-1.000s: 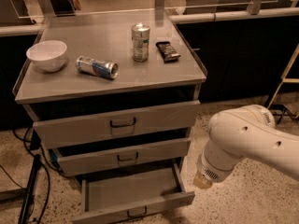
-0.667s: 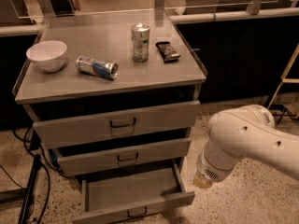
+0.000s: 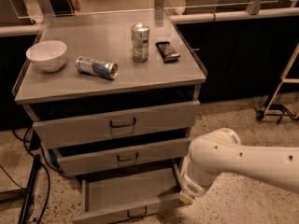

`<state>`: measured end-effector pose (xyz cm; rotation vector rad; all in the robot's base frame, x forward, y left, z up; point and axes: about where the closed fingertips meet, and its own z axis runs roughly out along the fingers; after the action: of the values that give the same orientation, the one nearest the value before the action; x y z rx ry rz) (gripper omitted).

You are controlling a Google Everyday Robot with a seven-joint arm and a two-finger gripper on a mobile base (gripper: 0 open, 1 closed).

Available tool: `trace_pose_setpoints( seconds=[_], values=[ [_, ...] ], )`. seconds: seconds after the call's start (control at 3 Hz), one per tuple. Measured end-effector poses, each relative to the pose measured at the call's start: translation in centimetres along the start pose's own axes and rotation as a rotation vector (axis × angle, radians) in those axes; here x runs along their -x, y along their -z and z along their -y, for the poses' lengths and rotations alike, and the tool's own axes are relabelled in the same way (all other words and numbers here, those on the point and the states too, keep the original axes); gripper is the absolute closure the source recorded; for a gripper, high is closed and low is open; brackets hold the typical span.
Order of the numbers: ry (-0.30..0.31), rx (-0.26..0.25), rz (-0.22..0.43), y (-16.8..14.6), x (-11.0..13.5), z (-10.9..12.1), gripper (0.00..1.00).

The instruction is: Close bottom drawer

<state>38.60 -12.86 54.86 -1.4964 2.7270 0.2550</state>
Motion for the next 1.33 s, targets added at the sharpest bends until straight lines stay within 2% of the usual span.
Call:
trace_pose_setpoints(
  seconds=[0.33, 0.67, 1.33],
  values=[
    [-0.035, 0.034, -0.023, -4.9, 0.6, 0.1, 1.00],
    [-0.048, 0.047, -0.023, -5.8, 0.7, 0.3, 1.00],
    [-0.148, 0.127, 0.006, -14.0, 2.6, 2.5, 1.00]
  ],
)
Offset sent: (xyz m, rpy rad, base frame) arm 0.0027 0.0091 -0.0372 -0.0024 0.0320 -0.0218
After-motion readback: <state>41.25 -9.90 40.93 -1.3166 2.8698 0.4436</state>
